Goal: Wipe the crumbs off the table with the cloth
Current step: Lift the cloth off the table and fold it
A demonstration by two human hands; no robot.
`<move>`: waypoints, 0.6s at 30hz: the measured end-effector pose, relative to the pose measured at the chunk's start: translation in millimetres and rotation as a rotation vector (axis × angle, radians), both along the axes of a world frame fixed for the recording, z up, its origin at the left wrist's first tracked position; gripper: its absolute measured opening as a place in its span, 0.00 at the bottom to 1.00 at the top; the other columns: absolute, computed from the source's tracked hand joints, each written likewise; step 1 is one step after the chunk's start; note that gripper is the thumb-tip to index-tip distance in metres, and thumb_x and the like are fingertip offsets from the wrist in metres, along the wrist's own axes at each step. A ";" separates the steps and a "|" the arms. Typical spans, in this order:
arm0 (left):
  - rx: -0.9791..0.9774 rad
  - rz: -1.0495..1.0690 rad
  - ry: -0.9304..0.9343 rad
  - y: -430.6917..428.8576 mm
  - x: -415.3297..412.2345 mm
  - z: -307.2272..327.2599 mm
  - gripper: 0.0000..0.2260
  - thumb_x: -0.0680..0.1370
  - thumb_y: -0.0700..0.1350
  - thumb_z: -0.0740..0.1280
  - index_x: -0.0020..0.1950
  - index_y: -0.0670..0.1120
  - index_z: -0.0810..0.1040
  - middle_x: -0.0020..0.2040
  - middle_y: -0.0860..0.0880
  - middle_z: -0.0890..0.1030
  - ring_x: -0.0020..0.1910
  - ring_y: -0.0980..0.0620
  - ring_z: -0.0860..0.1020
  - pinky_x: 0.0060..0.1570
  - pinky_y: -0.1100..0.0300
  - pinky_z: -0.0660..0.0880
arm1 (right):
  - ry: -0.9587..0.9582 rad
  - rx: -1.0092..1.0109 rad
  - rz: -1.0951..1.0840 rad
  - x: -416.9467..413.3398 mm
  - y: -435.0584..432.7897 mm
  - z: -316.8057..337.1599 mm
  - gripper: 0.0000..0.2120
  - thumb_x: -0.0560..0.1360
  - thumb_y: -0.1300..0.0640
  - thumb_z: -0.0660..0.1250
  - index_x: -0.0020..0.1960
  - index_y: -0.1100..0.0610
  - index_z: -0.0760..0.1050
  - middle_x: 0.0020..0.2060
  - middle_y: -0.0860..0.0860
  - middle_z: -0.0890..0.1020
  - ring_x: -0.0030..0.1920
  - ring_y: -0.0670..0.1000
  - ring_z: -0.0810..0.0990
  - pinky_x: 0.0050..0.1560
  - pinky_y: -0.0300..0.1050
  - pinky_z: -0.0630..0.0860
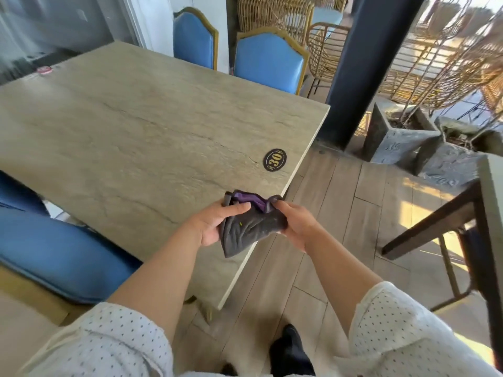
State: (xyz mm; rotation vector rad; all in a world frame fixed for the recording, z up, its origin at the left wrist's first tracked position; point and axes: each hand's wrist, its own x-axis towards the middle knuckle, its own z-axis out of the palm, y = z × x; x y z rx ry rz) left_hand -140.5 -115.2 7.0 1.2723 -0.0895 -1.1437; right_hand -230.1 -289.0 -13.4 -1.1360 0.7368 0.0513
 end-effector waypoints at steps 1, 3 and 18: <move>0.007 -0.049 -0.027 6.7 -1.6 2.5 0.13 0.75 0.39 0.68 0.59 0.42 0.78 0.52 0.44 0.84 0.49 0.48 0.83 0.46 0.58 0.80 | 0.018 -0.004 -0.036 -2.0 8.0 2.1 0.12 0.76 0.55 0.68 0.55 0.61 0.77 0.46 0.57 0.83 0.43 0.53 0.82 0.43 0.46 0.81; 0.059 -0.107 -0.078 17.8 -4.1 2.7 0.15 0.74 0.34 0.69 0.60 0.41 0.78 0.53 0.44 0.84 0.50 0.48 0.83 0.46 0.58 0.80 | 0.052 -0.014 -0.068 -6.6 20.7 5.1 0.10 0.76 0.53 0.68 0.53 0.58 0.77 0.45 0.56 0.83 0.42 0.52 0.82 0.38 0.46 0.81; 0.455 0.123 -0.369 81.5 -42.6 -26.9 0.06 0.80 0.47 0.63 0.56 0.47 0.73 0.50 0.48 0.80 0.47 0.50 0.79 0.44 0.56 0.77 | 0.272 -0.283 0.033 -53.5 84.7 -15.4 0.09 0.78 0.54 0.62 0.50 0.59 0.76 0.50 0.64 0.79 0.45 0.65 0.82 0.38 0.63 0.81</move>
